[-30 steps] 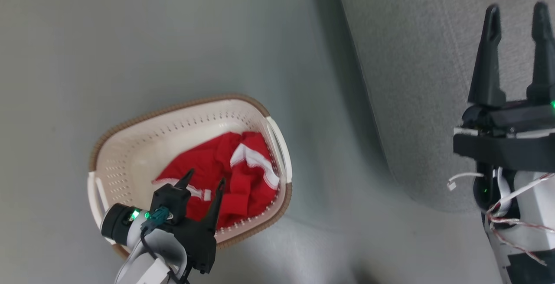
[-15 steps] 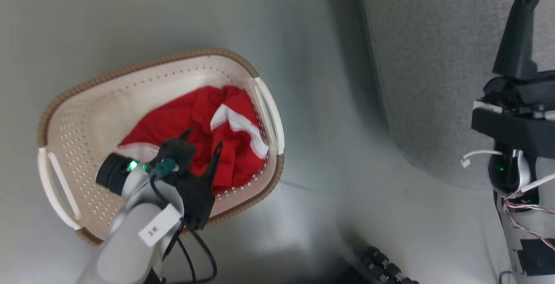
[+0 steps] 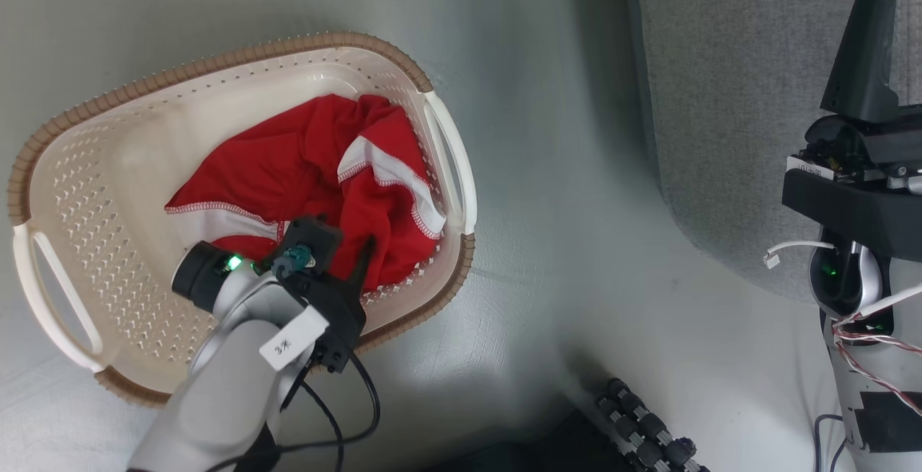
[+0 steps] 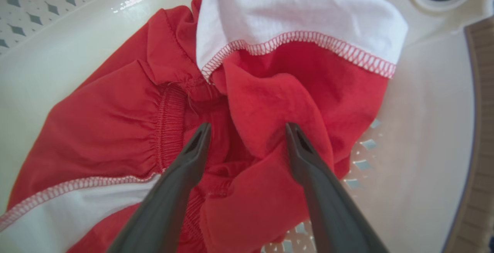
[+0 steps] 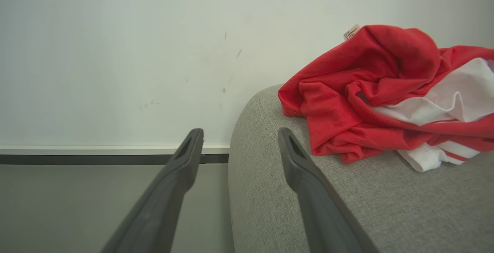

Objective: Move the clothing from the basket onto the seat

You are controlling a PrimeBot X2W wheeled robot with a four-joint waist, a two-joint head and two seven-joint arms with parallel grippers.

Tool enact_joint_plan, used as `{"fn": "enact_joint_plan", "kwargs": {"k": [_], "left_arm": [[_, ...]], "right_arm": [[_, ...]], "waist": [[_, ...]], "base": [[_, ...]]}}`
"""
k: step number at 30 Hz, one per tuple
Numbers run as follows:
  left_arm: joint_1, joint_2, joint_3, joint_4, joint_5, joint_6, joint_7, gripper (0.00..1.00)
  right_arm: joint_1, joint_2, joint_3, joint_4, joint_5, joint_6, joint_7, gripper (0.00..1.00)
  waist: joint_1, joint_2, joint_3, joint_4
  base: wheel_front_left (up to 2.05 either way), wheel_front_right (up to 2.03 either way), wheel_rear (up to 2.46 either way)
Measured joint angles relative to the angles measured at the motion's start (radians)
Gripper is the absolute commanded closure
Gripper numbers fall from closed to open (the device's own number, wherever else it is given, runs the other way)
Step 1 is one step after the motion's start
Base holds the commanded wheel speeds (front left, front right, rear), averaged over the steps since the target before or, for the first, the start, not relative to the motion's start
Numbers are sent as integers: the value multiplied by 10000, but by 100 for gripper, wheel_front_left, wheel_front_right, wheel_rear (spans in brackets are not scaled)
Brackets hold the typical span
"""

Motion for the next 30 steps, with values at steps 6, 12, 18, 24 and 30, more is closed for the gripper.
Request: {"fn": "enact_joint_plan", "kwargs": {"k": [6, 12, 18, 24, 30], "left_arm": [[-386, -21, 2, 546, 0, -2, -17, 0], [-707, -79, -69, 1106, 2, -8, -58, 0], [-970, -163, -151, 1574, 19, -12, -88, 0], [-1233, -215, -245, 1969, 65, -82, -90, 62], [-1456, -303, -320, 2144, 56, -86, -407, 100]], "right_arm": [[80, 21, -8, -61, -71, 0, -2, 0], [208, 65, -21, -169, -169, 0, -2, 0], [486, 153, -21, -299, -255, 0, -2, 0], [503, 199, -33, -324, -405, 0, -2, 0], [501, 299, -56, -318, -416, 0, -2, 0]], "waist": [[-1, 0, 73, 19], [-1, -2, 128, 0], [-2, -2, 178, -19], [-2, -2, 223, -30], [-2, -2, 229, -37]], "base": [[0, 0, 0], [0, 0, 0], [0, 0, 0], [0, 0, 0], [0, 0, 0]]}}
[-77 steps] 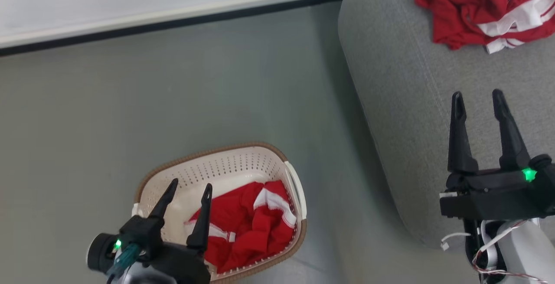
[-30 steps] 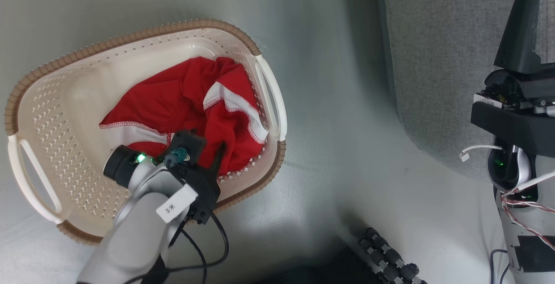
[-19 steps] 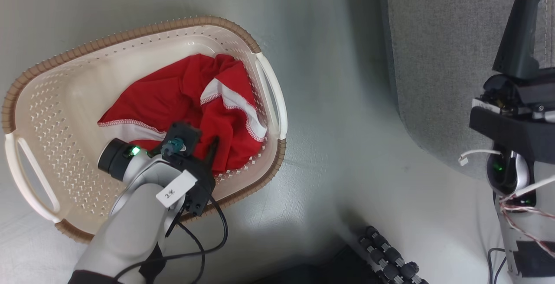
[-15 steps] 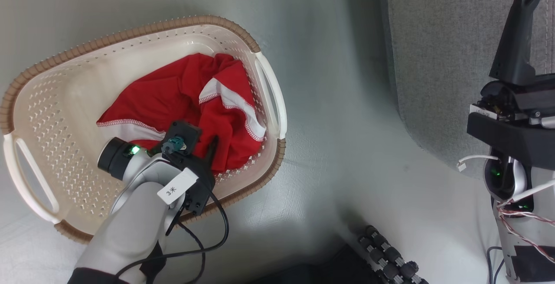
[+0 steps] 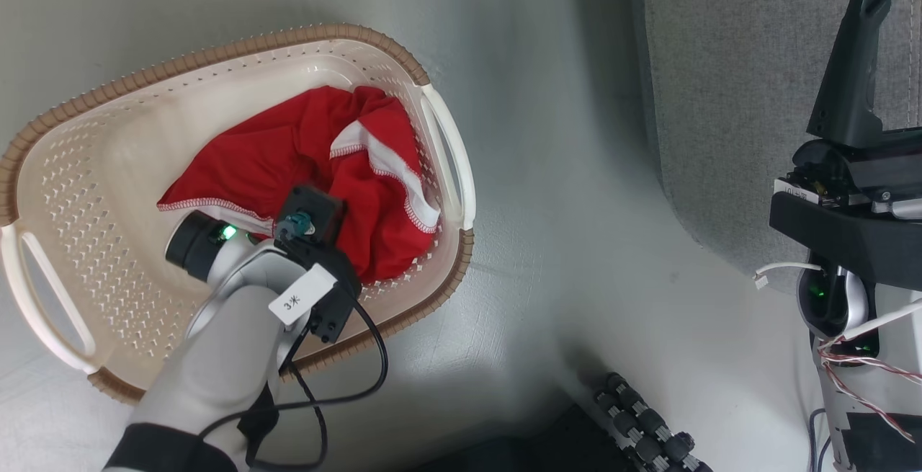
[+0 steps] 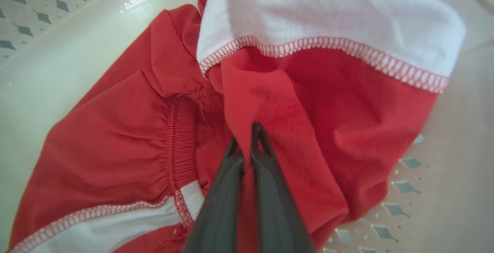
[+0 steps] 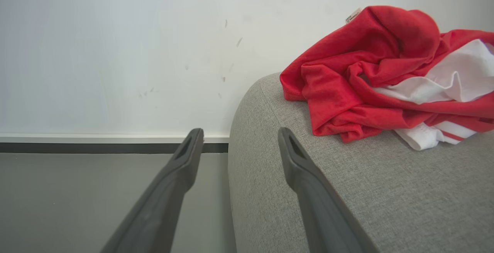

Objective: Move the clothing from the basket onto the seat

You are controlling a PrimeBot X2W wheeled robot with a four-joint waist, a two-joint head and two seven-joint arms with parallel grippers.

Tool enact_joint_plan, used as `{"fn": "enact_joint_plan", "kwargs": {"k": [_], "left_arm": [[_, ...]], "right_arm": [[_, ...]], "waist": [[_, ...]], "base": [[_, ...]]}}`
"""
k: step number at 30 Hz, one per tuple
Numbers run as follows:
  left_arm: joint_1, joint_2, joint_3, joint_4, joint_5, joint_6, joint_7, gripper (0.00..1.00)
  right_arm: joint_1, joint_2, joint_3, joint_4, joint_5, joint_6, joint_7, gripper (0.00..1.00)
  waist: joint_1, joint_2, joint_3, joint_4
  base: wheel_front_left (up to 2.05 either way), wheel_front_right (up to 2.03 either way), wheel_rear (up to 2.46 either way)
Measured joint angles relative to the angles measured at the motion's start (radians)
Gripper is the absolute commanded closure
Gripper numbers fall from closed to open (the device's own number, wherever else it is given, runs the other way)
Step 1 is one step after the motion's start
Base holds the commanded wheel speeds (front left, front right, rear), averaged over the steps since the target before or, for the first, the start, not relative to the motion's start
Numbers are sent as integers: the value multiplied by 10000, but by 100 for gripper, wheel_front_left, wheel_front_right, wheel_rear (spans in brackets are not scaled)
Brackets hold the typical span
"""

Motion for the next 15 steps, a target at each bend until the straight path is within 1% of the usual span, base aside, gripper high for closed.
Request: {"fn": "enact_joint_plan", "kwargs": {"k": [7, 10, 15], "left_arm": [[-360, -12, 128, -27, -209, -2, -667, 100], [-360, 17, 219, -63, -284, -2, -1005, 100], [-377, -4, 184, -199, -332, -12, -1655, 100]], "right_arm": [[-54, 123, -2, 90, 0, 29, 0, 0], [-133, 251, 56, 295, 2, 111, 0, 0], [-249, 247, -79, 627, 2, 194, 0, 0]], "waist": [[0, 0, -63, -4], [0, -1, -152, -19], [0, 0, -376, 20]], "base": [[0, 0, 0], [0, 0, 0], [0, 0, 0]]}}
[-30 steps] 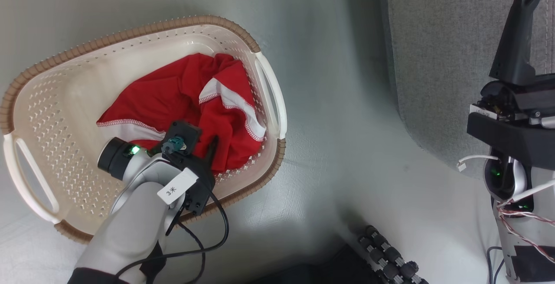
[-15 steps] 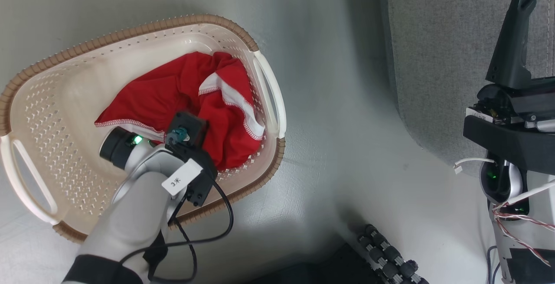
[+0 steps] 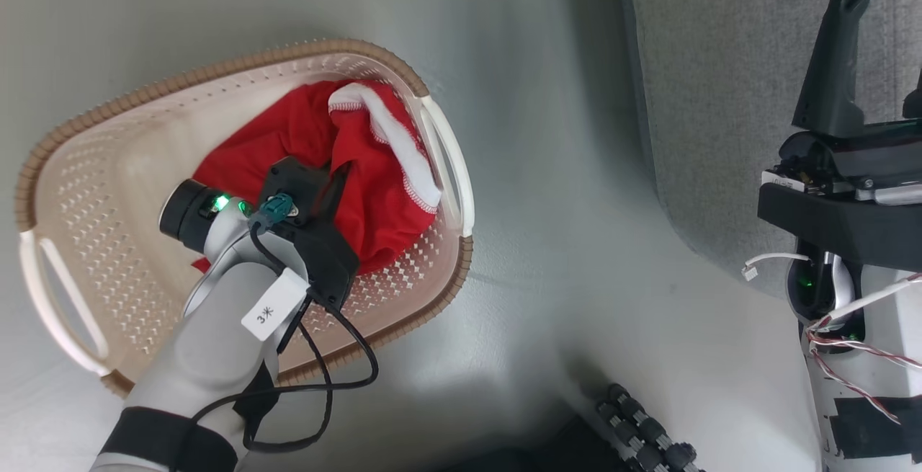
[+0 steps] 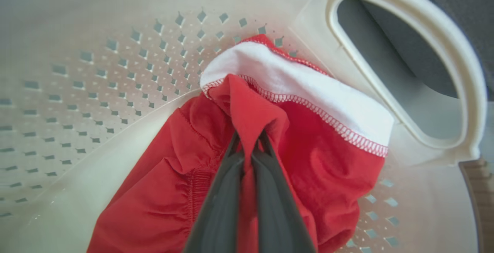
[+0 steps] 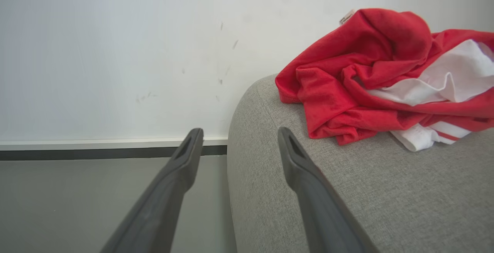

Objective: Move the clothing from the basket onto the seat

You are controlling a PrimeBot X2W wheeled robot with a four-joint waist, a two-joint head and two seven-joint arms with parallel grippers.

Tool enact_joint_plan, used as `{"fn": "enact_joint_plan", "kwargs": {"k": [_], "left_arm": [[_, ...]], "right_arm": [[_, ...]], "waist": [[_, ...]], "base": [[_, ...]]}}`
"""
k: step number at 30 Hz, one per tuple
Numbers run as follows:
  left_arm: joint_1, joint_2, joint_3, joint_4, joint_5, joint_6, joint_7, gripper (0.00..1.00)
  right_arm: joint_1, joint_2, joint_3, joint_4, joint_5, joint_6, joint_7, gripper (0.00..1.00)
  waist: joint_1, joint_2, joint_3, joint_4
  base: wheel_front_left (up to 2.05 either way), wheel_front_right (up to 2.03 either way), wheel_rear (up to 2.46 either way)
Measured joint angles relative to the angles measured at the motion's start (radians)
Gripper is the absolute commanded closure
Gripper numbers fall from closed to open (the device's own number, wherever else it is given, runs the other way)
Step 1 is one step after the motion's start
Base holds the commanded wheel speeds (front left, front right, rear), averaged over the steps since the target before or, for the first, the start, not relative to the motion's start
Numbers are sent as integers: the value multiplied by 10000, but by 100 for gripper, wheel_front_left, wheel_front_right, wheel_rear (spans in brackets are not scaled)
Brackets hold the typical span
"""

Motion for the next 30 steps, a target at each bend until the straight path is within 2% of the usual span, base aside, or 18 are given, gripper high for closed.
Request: {"fn": "enact_joint_plan", "kwargs": {"k": [13, 18, 30], "left_arm": [[884, -75, 67, -723, -658, -4, -416, 100], [1341, -86, 322, -1607, -1145, -4, -416, 100], [1591, 188, 828, -3561, -1409, -71, -416, 100]], "right_arm": [[90, -88, -224, 1051, -19, 240, 0, 0], [436, -86, -261, 1526, -19, 324, 0, 0], [854, 46, -2, 2686, -17, 650, 4, 0]], "waist": [[-1, 0, -1351, 524], [-1, 0, -2176, 805], [-2, -1, -3936, 1287]], "base": [[0, 0, 0], [0, 0, 0], [0, 0, 0]]}}
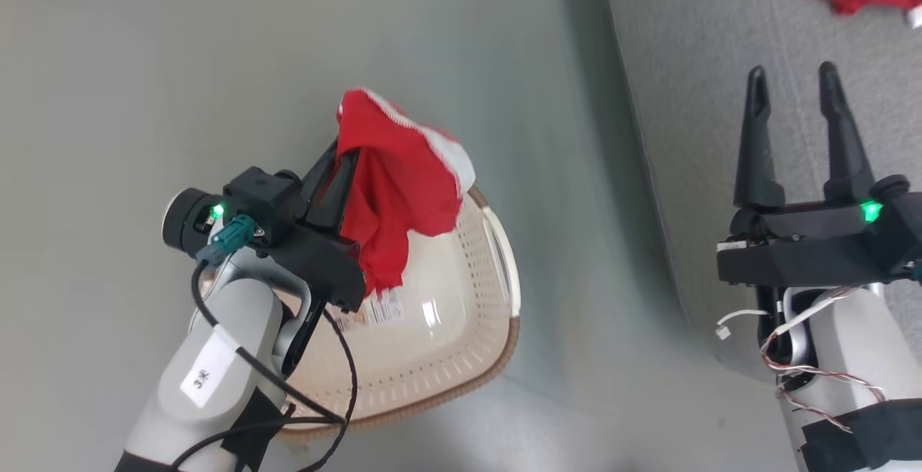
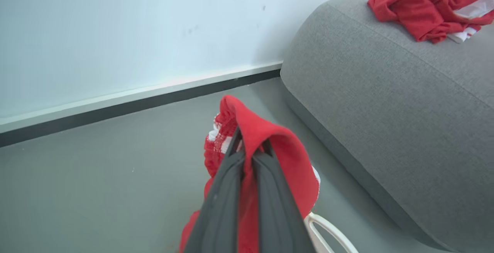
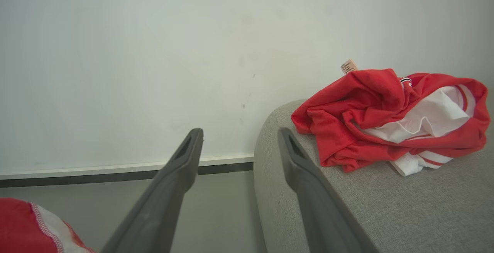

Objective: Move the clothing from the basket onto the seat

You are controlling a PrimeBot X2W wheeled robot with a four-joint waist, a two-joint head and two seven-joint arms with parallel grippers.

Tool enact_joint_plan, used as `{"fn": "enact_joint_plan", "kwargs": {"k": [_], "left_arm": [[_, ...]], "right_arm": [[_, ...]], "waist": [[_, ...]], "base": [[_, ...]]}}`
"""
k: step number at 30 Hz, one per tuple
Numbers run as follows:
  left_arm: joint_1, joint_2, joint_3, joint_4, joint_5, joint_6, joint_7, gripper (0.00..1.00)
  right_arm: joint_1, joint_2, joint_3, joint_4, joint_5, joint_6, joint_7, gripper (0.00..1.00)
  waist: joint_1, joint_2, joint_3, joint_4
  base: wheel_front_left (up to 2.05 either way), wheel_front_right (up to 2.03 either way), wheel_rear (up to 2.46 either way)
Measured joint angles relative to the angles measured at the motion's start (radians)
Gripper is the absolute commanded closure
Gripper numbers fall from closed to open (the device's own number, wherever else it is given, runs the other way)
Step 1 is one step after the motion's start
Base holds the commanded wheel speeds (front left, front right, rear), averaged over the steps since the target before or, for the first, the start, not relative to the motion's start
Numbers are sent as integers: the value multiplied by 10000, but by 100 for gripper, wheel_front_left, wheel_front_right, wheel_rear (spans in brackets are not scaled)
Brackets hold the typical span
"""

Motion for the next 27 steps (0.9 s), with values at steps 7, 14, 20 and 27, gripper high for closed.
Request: {"fn": "enact_joint_plan", "kwargs": {"k": [7, 14, 20, 27], "left_arm": [[189, 136, 115, -763, -263, 0, -2, 100], [361, 286, 58, -1258, -272, 0, -2, 100], [381, 366, -244, -1413, -437, -2, -4, 100], [819, 472, -449, -1312, -685, -2, -31, 100]], "right_arm": [[0, 88, 173, 493, 2, 234, 0, 0], [27, 123, 441, 1055, 0, 520, 2, 0], [341, 146, 596, 1595, 0, 708, 6, 0], [615, 253, 903, 2184, 0, 938, 8, 0]], "waist": [[0, 0, -905, 189], [1, 0, -1959, 360], [1, 0, -2862, 485], [1, -1, -3919, 587]], "base": [[0, 0, 0], [0, 0, 0], [0, 0, 0], [0, 0, 0]]}}
